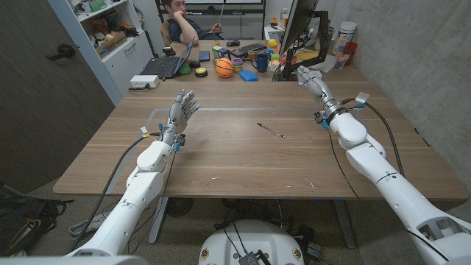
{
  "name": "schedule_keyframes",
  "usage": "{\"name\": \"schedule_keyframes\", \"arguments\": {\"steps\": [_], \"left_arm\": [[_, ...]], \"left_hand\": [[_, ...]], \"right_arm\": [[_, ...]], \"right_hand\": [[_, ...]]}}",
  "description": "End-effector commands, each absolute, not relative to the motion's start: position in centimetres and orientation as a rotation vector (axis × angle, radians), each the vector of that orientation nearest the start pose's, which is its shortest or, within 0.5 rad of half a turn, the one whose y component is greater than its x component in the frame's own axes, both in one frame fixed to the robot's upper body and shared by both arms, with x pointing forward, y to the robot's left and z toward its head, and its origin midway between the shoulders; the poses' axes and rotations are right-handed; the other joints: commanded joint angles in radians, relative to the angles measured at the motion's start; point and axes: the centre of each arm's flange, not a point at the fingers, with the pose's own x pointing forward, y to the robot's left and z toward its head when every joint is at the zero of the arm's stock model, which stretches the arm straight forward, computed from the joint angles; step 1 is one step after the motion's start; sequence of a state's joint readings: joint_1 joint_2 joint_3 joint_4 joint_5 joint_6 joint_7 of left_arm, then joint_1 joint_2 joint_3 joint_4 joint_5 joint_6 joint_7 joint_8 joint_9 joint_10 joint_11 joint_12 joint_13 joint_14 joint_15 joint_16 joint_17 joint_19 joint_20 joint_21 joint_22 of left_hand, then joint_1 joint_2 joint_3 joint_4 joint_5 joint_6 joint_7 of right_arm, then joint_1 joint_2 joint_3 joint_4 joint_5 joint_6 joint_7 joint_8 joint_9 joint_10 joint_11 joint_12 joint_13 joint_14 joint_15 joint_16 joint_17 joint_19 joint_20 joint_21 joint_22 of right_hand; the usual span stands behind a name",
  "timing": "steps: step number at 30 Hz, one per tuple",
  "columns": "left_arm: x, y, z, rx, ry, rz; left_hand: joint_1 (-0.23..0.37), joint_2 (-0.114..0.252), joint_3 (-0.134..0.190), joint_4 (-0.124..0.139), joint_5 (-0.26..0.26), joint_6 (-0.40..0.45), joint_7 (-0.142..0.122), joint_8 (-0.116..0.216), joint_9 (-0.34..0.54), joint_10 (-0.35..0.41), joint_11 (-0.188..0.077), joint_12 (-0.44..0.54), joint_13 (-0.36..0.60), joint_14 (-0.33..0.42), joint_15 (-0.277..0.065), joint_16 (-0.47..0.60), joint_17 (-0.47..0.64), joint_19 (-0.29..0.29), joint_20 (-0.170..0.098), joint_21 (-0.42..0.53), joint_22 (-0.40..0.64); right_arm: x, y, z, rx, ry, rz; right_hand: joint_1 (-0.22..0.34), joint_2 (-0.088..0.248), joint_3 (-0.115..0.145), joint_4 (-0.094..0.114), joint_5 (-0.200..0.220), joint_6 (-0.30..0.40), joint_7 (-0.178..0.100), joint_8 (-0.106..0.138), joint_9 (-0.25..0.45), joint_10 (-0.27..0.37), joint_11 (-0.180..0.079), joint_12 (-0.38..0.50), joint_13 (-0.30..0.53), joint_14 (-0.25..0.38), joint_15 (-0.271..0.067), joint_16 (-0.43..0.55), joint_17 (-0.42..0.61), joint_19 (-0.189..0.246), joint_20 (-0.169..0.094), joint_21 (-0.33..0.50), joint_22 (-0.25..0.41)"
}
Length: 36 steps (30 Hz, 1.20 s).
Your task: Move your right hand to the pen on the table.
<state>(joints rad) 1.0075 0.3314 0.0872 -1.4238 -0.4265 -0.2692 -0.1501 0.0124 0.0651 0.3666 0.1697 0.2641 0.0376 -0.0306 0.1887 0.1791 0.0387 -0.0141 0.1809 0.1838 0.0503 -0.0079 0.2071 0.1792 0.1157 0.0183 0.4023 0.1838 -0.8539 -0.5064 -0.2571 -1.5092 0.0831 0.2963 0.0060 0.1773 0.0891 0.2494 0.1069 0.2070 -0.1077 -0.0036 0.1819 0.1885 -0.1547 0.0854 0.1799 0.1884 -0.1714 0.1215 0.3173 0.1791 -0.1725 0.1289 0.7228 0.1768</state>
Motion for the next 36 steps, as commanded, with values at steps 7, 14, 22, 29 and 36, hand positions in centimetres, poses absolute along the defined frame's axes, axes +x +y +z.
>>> {"name": "schedule_keyframes", "arguments": {"steps": [7, 14, 22, 29, 36], "left_arm": [[61.2, 29.8, -4.4, -0.022, -0.663, -0.185], [61.0, 29.8, -4.5, -0.019, -0.658, -0.182], [61.1, 29.6, -4.4, -0.014, -0.656, -0.184], [61.1, 29.6, -4.3, -0.013, -0.657, -0.182], [61.1, 29.4, -4.4, -0.013, -0.653, -0.182]], "left_hand": [[-0.001, 0.041, -0.006, -0.002, 0.009, 0.009, -0.002, 0.005, 0.006, 0.006, -0.001, 0.006, 0.003, 0.007, 0.004, 0.005, 0.001, 0.009, -0.001, -0.008, 0.003], [-0.001, 0.041, -0.007, -0.002, 0.01, 0.009, -0.002, 0.004, 0.006, 0.005, -0.002, 0.005, 0.003, 0.008, 0.003, 0.005, 0.001, 0.01, 0.0, -0.011, 0.003], [-0.001, 0.041, -0.01, -0.002, 0.01, 0.01, -0.002, 0.004, 0.006, 0.005, 0.001, 0.005, 0.003, 0.008, 0.002, 0.005, 0.001, 0.011, 0.0, -0.013, 0.003], [-0.001, 0.041, -0.011, -0.002, 0.011, 0.011, -0.002, 0.004, 0.006, 0.005, 0.0, 0.005, 0.003, 0.007, 0.004, 0.005, 0.001, 0.011, 0.0, -0.015, 0.003], [-0.001, 0.041, -0.013, -0.002, 0.011, 0.01, -0.003, 0.004, 0.006, 0.005, 0.0, 0.005, 0.003, 0.007, 0.004, 0.004, 0.001, 0.011, 0.0, -0.017, 0.003]], "right_arm": [[59.0, -23.9, 6.4, -0.758, -0.895, 0.094], [58.9, -22.8, 6.8, -0.892, -0.891, 0.038], [58.8, -21.7, 6.9, -1.039, -0.877, -0.029], [59.2, -21.1, 6.9, -1.111, -0.856, -0.035], [59.5, -20.6, 6.8, -1.178, -0.824, -0.063]], "right_hand": [[-0.005, -0.026, -0.019, 0.001, -0.001, -0.022, -0.005, -0.003, 0.002, -0.025, -0.001, 0.0, 0.005, -0.124, 0.007, -0.015, 0.003, -0.176, -0.006, -0.02, 0.0], [-0.018, -0.044, -0.035, 0.003, -0.003, -0.019, -0.008, 0.002, 0.002, -0.023, -0.004, 0.005, 0.005, -0.12, 0.003, -0.015, 0.004, -0.173, -0.005, -0.026, 0.001], [-0.051, -0.083, -0.072, 0.012, -0.001, -0.002, -0.021, 0.011, 0.003, -0.006, -0.01, 0.013, 0.004, -0.093, -0.008, -0.009, 0.005, -0.132, -0.02, -0.026, 0.001], [-0.052, -0.088, -0.077, 0.01, 0.001, -0.002, -0.024, 0.01, 0.003, -0.009, -0.016, 0.012, 0.004, -0.096, -0.015, -0.012, 0.004, -0.131, -0.02, -0.03, 0.0], [-0.051, -0.09, -0.079, 0.008, 0.003, -0.002, -0.029, 0.01, 0.002, -0.012, -0.021, 0.011, 0.004, -0.095, -0.019, -0.013, 0.004, -0.125, -0.018, -0.031, 0.0]]}}
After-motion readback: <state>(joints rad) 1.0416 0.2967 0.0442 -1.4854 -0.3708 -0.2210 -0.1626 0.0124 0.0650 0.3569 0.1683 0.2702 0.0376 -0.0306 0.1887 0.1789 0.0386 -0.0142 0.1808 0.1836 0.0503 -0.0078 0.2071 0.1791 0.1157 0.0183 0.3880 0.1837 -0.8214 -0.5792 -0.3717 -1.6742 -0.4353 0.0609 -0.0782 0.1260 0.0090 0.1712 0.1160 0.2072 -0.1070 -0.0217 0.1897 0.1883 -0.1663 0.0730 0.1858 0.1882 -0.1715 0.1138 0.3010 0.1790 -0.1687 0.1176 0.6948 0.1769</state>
